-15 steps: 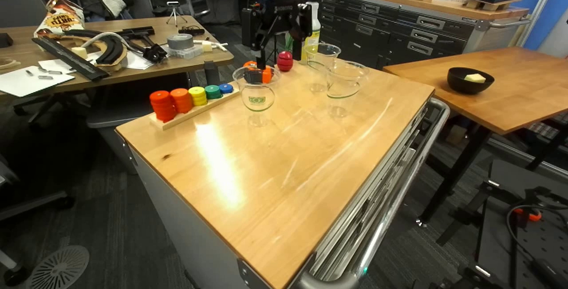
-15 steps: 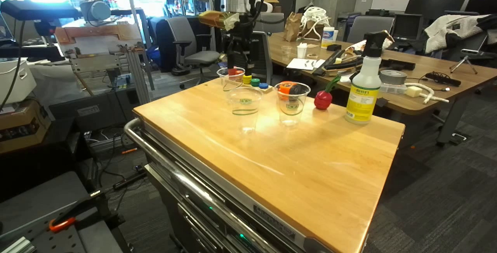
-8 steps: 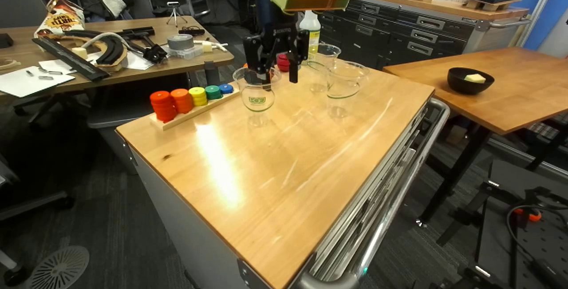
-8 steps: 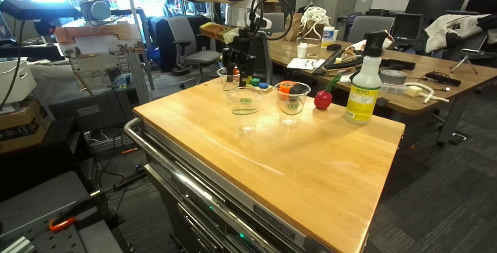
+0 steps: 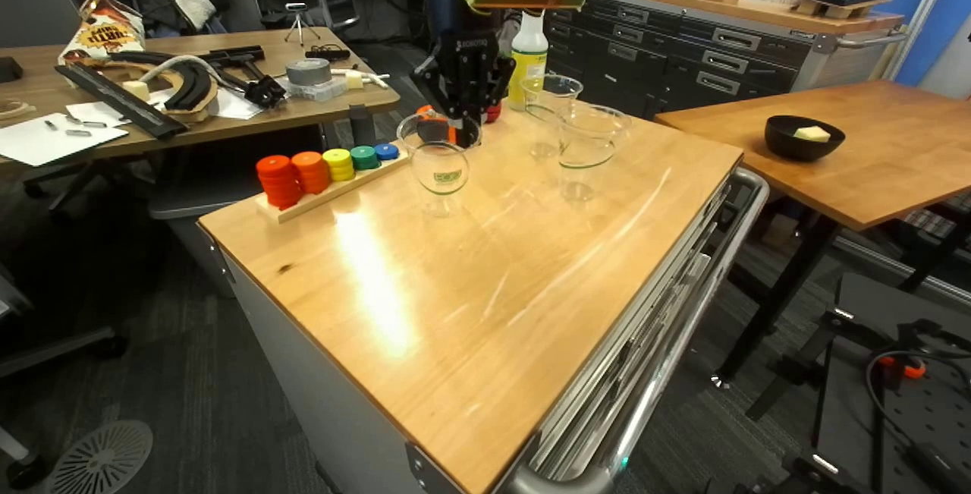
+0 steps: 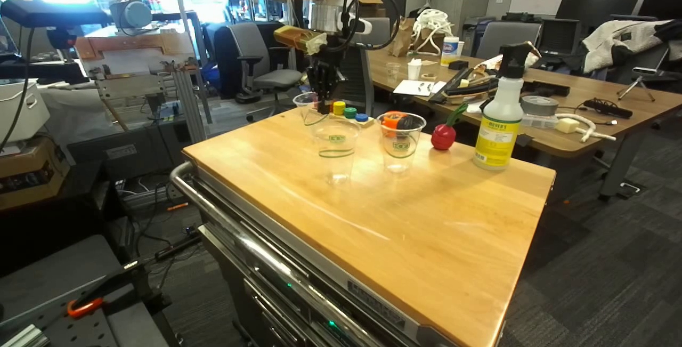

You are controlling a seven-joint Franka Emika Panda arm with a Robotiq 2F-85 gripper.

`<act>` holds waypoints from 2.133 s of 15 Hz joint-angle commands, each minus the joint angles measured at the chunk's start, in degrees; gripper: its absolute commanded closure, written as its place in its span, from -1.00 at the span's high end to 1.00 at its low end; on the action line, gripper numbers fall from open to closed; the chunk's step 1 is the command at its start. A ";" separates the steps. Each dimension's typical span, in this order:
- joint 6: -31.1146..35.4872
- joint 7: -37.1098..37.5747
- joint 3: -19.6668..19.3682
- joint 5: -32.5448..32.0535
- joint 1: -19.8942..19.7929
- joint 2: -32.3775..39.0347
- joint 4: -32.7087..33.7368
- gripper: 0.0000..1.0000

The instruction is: Stack the three clear cups together

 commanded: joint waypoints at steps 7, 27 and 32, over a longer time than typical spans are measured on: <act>-4.37 2.86 -1.98 3.06 -0.46 -1.51 2.31 -0.97; -14.21 10.75 -11.84 12.89 -13.01 -10.90 7.78 -0.97; -16.01 10.45 -11.95 12.66 -12.93 -9.56 6.13 -0.97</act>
